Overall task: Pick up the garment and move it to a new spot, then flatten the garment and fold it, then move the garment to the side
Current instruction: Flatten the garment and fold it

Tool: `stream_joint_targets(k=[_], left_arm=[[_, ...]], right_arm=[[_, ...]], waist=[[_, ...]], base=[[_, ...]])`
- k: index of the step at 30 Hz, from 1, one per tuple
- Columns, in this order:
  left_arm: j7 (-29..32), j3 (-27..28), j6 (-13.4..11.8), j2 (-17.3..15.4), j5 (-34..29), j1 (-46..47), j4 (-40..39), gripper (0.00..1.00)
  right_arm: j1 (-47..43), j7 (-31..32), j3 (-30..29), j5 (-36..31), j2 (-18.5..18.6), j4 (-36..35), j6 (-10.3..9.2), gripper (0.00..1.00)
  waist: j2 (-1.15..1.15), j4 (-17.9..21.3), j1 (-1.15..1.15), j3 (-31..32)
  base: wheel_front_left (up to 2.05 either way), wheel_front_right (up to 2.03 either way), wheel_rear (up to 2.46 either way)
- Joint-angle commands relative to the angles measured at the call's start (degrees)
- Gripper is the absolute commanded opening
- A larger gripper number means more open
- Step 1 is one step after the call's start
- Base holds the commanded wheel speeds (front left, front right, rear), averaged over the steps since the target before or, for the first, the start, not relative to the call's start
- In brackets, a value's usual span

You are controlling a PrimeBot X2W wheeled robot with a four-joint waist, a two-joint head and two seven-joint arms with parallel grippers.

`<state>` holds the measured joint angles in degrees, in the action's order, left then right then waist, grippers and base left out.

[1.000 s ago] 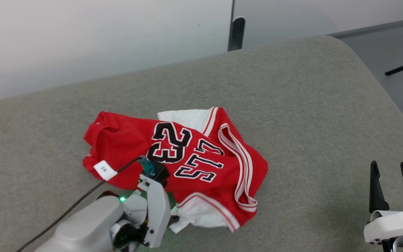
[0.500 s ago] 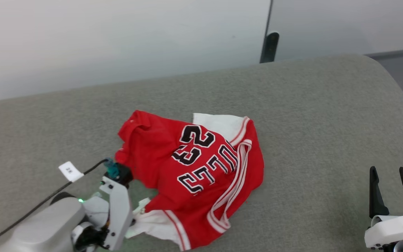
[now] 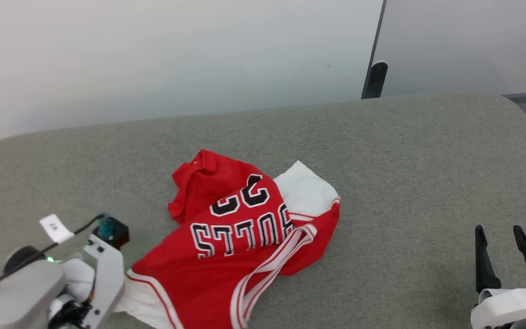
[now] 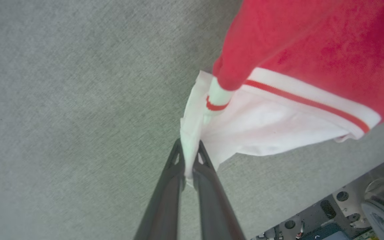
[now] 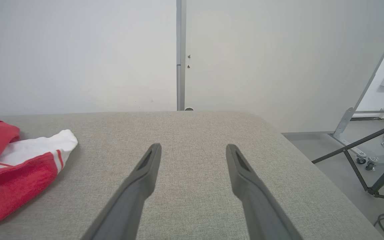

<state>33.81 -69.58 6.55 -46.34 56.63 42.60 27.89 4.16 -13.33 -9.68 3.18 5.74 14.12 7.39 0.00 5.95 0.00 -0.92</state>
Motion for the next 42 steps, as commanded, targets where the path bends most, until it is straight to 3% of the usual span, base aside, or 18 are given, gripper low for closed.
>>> stream_joint_targets(k=[1, 13, 17, 18, 21, 22, 25, 26, 27, 28, 36, 40, 42], left_arm=[[-0.2, 0.0, 0.0, -0.6, -0.2, 0.4, 0.3, 0.00], [-2.5, -1.4, 0.9, -2.6, -1.9, 0.3, 3.7, 0.00], [-3.8, -0.8, 0.8, -1.6, -0.6, -0.5, 5.1, 0.18], [-4.2, -0.6, 0.8, -1.5, -0.3, -0.6, 5.5, 0.28], [-5.3, -0.4, 0.7, -0.6, 0.1, -1.1, 6.5, 0.24], [-6.1, -0.2, 0.4, -0.3, -0.1, -1.1, 6.9, 0.35], [-7.2, -0.1, 0.1, 0.3, 0.1, -1.5, 7.9, 0.45], [-7.2, 0.0, 0.0, 0.4, 0.2, -1.4, 8.1, 0.63], [-7.7, 0.3, -0.2, 0.6, 0.4, -1.3, 8.3, 0.96], [-7.8, 0.6, -0.3, 0.8, 0.6, -1.2, 8.4, 1.00], [-8.9, 2.6, -2.2, 0.1, 2.5, -0.3, 5.9, 1.00], [-6.6, 3.4, -3.6, 0.3, 5.9, -2.6, 4.0, 1.00], [-6.0, 3.8, -4.8, 0.5, 6.7, -2.7, 3.1, 0.95]], right_arm=[[-0.4, 0.1, 0.1, 0.1, 0.1, -0.2, 0.21, 1.00], [-0.9, 0.6, 0.6, 1.2, 1.4, -0.3, 0.21, 1.00], [-1.1, 0.7, 0.3, 1.1, 1.3, -0.5, 0.21, 1.00], [-1.2, 0.8, 0.2, 1.0, 1.2, -0.6, 0.21, 1.00], [-1.1, 1.0, 0.0, 0.7, 0.9, -0.9, 0.21, 1.00], [-1.2, 1.0, 0.0, 0.6, 0.9, -0.9, 0.21, 1.00], [-1.2, 1.2, 0.0, 0.5, 0.7, -1.1, 0.21, 1.00], [-1.3, 1.2, 0.0, 0.3, 0.6, -1.2, 0.21, 1.00], [-1.5, 1.2, 0.0, 0.3, 0.5, -1.3, 0.21, 1.00], [-1.6, 1.2, -0.1, 0.5, 0.5, -1.4, 0.21, 1.00], [-2.3, 1.3, -0.5, 0.9, 0.3, -1.9, 0.21, 1.00], [-2.0, 1.2, -0.4, 0.9, 0.3, -1.7, 0.21, 1.00], [-1.6, 1.2, -0.2, 0.8, 0.1, -2.0, 0.21, 1.00]], waist=[[0.00, 0.1, 0.00, 0.0], [0.00, 1.4, 0.00, 0.1], [0.00, 1.5, 0.00, 0.1], [0.00, 1.5, 0.00, 0.0], [0.00, 1.2, 0.00, 0.0], [0.00, 1.1, 0.00, 0.0], [0.00, 0.6, 0.00, 0.1], [0.00, 0.4, 0.00, 0.2], [0.00, 0.2, 0.00, 0.3], [0.00, -0.1, 0.00, 0.4], [0.00, -2.6, 0.00, 1.2], [0.00, -3.5, 0.00, 1.0], [0.00, -3.6, 0.00, 0.6]], base=[[0.00, 0.00, 0.00], [0.00, 0.00, 0.00], [0.00, 0.00, 0.00], [0.00, 0.00, 0.00], [0.00, 0.00, 0.00], [0.00, 0.00, 0.00], [0.00, 0.00, 0.00], [0.00, 0.00, 0.00], [0.00, 0.00, 0.00], [0.00, 0.00, 0.00], [0.00, 0.00, 0.00], [0.00, 0.00, 0.00], [0.00, 0.00, 0.00]])
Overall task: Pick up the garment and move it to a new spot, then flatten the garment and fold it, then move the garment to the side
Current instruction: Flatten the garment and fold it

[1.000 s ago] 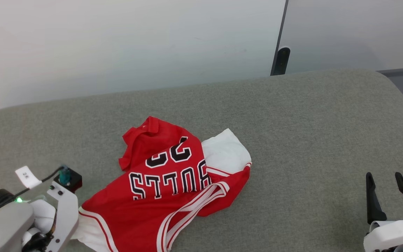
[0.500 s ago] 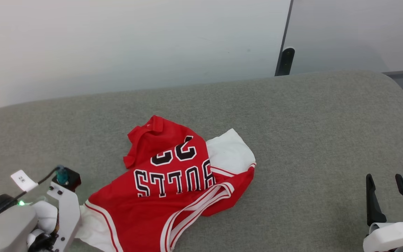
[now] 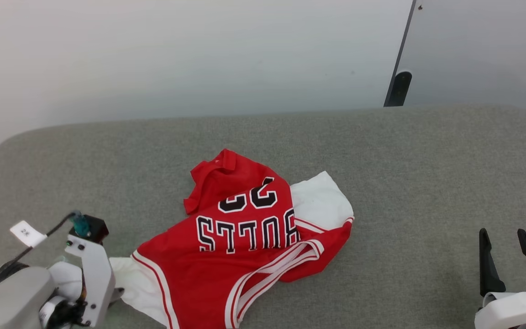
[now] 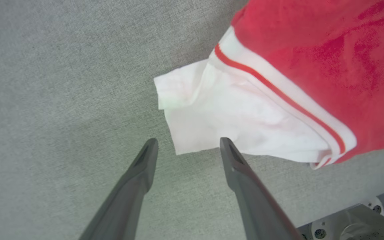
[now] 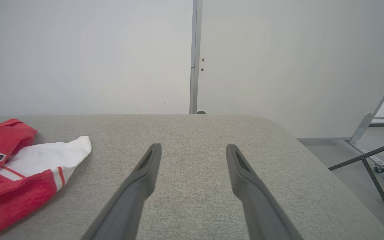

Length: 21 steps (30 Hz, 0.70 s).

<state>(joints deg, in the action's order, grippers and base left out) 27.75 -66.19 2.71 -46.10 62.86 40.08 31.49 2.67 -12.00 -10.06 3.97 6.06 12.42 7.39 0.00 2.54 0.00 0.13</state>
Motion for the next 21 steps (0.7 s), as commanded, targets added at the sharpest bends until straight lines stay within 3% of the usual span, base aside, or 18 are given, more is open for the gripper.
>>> stream_joint_targets(k=[1, 3, 10, 15, 17, 18, 19, 21], left_arm=[[0.6, 0.9, -1.7, 0.7, 1.8, -0.9, -0.7, 0.98], [1.5, 1.0, -2.6, 0.9, 3.0, -1.9, -1.0, 0.91], [2.4, 1.6, -4.9, 1.8, 5.2, -3.4, -0.2, 0.99], [2.1, 2.5, -5.5, 3.3, 7.4, -4.7, 1.7, 0.95], [1.9, 2.9, -5.3, 3.8, 8.0, -5.0, 2.3, 0.64], [1.9, 3.1, -5.1, 4.0, 8.4, -5.1, 2.5, 0.40], [1.5, 3.4, -4.7, 4.3, 8.7, -5.1, 2.7, 0.02], [1.3, 3.5, -4.4, 4.6, 9.0, -5.1, 3.2, 0.00]], right_arm=[[0.1, -0.2, 0.2, 0.0, -0.2, -0.4, 0.21, 1.00], [0.8, -0.1, 0.5, 0.0, -0.1, -0.6, 0.21, 1.00], [1.7, 0.1, 0.7, 0.6, 1.0, -1.0, 0.21, 1.00], [2.3, 0.1, 0.5, 0.7, 1.2, -1.3, 0.21, 1.00], [2.3, 0.0, 0.4, 0.5, 1.1, -1.3, 0.21, 1.00], [2.3, 0.0, 0.3, 0.4, 1.1, -1.3, 0.22, 1.00], [2.3, 0.0, 0.3, 0.3, 1.0, -1.4, 0.21, 1.00], [2.2, 0.0, 0.2, 0.4, 1.2, -1.2, 0.21, 1.00]], waist=[[0.00, -0.2, 0.00, -0.7], [0.00, 0.1, 0.00, -1.3], [0.00, 1.7, 0.00, -3.2], [0.00, 2.9, 0.00, -4.3], [0.00, 3.2, 0.00, -4.4], [0.00, 3.3, 0.00, -4.5], [0.00, 3.4, 0.00, -4.5], [0.00, 3.4, 0.00, -4.4]], base=[[0.00, 0.00, 0.00], [0.00, 0.00, 0.00], [0.00, 0.00, 0.00], [0.00, 0.00, 0.00], [0.00, 0.00, 0.00], [0.00, 0.00, 0.00], [0.00, 0.00, 0.00], [0.00, 0.00, 0.00]])
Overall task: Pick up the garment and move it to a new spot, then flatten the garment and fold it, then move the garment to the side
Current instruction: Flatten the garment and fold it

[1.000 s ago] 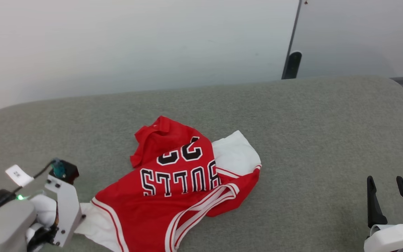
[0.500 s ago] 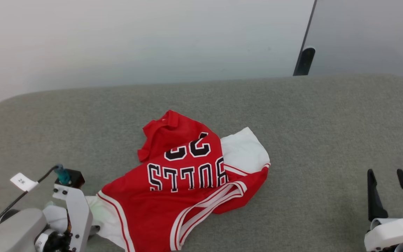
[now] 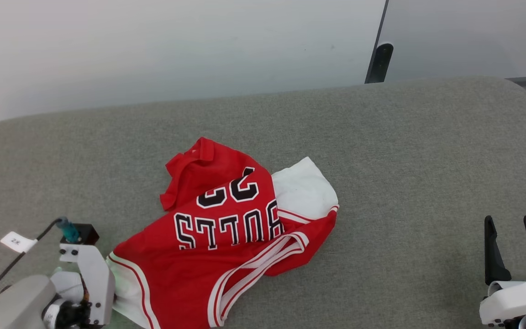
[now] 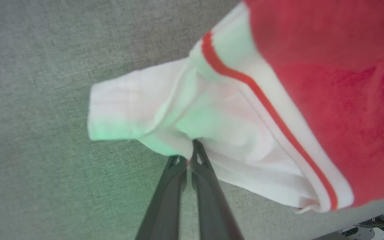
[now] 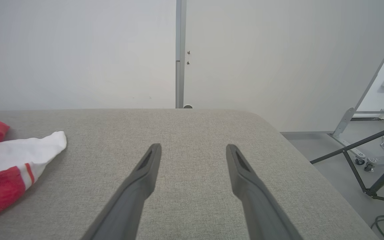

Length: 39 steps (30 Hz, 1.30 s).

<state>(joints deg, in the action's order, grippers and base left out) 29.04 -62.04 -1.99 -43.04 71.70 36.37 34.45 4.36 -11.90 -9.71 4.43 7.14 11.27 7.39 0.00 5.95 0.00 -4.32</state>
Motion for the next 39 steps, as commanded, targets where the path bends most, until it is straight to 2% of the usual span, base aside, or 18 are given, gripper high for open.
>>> stream_joint_targets(k=[1, 5, 12, 16, 20, 23, 25, 26, 39], left_arm=[[0.3, -0.7, 0.5, 1.5, 0.1, -1.3, 0.4, 0.00], [1.7, -1.8, 1.4, 0.0, -1.3, -0.1, 0.2, 0.00], [3.0, -3.9, 2.9, -5.1, -7.1, 4.2, -1.9, 0.00], [3.1, -4.5, 2.7, -7.7, -9.4, 5.7, -2.2, 0.00], [2.2, -4.8, 1.9, -8.6, -10.3, 5.4, -1.8, 0.00], [-0.1, -3.7, 1.2, -7.5, -9.1, 4.4, -1.4, 0.00], [-2.2, -2.9, 0.7, -6.7, -8.7, 3.9, -1.3, 0.52], [-3.4, -2.4, 0.2, -6.3, -8.2, 3.6, -1.1, 1.00], [-17.1, 1.2, -0.7, -2.5, -7.5, 0.9, -2.8, 1.00]], right_arm=[[0.4, -0.1, -0.2, 0.0, 0.2, 0.0, 0.21, 1.00], [-0.1, 0.0, -0.3, -0.4, 0.0, 0.2, 0.21, 1.00], [-0.7, 0.1, 0.2, -0.5, -0.2, 0.5, 0.21, 1.00], [-1.1, 0.1, 0.5, -0.7, -0.5, 0.4, 0.21, 1.00], [-1.4, 0.1, 0.8, -0.6, -0.6, 0.6, 0.22, 1.00], [-1.4, 0.2, 0.9, -0.3, -0.7, 0.6, 0.21, 1.00], [-1.4, 0.4, 1.4, 0.0, -0.7, 0.5, 0.21, 1.00], [-1.5, 0.5, 1.6, 0.1, -0.6, 0.4, 0.21, 1.00], [-1.5, 1.2, 4.8, 3.1, 0.7, -0.7, 0.21, 1.00]], waist=[[0.00, 0.0, 0.00, 0.2], [0.00, -0.5, 0.00, 0.9], [0.00, -1.3, 0.00, 1.9], [0.00, -1.3, 0.00, 2.2], [0.00, -1.3, 0.00, 2.6], [0.00, -1.7, 0.00, 2.9], [0.00, -2.0, 0.00, 3.2], [0.00, -2.3, 0.00, 3.5], [0.00, -5.9, 0.00, 6.9]], base=[[0.00, 0.00, 0.00], [0.00, 0.00, 0.00], [0.00, 0.00, 0.00], [0.00, 0.00, 0.00], [0.00, 0.00, 0.00], [0.00, 0.00, 0.00], [0.00, 0.00, 0.00], [0.00, 0.00, 0.00], [0.00, 0.00, 0.00]])
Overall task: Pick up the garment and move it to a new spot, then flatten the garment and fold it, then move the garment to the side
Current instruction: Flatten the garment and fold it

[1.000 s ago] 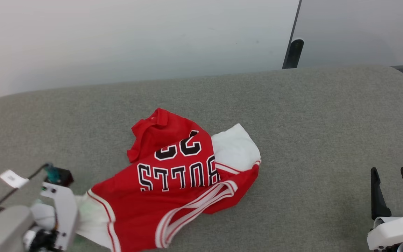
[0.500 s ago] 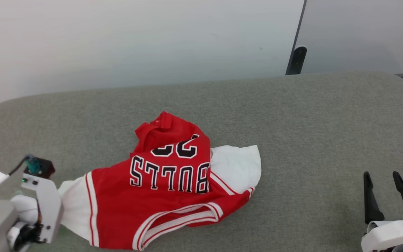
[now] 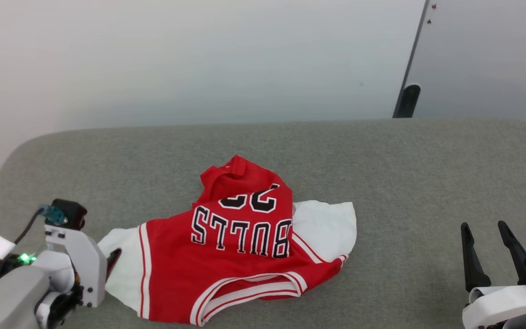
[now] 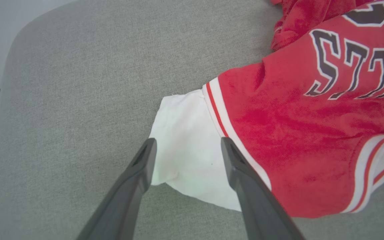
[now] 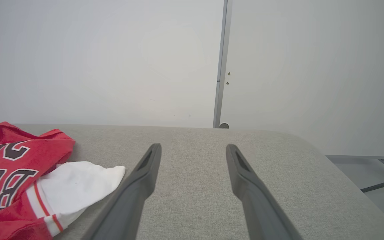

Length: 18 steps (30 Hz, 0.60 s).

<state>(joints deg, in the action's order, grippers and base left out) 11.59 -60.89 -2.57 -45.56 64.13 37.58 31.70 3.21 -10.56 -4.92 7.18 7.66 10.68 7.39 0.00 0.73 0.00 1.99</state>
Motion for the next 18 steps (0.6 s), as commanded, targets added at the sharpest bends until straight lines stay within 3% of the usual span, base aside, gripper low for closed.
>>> stream_joint_targets(k=[1, 8, 18], left_arm=[[-0.9, 0.3, -0.4, 0.3, 0.1, -0.6, -0.2, 1.00], [-10.0, 1.9, -1.5, 3.1, -1.1, -2.3, -1.0, 1.00], [-20.2, 2.9, -1.3, 6.2, -2.1, -5.3, 1.4, 1.00]], right_arm=[[-0.4, -0.2, 0.2, 0.4, 0.3, -0.2, 0.21, 1.00], [-1.0, -0.7, 1.2, 0.9, 0.4, 0.6, 0.21, 1.00], [-2.4, -1.6, 1.5, 1.3, -0.1, 1.5, 0.21, 1.00]], waist=[[0.00, -0.9, 0.00, 0.9], [0.00, -2.6, 0.00, 2.4], [0.00, -4.4, 0.00, 4.6]], base=[[0.00, 0.00, 0.00], [0.00, 0.00, 0.00], [0.00, 0.00, 0.00]])
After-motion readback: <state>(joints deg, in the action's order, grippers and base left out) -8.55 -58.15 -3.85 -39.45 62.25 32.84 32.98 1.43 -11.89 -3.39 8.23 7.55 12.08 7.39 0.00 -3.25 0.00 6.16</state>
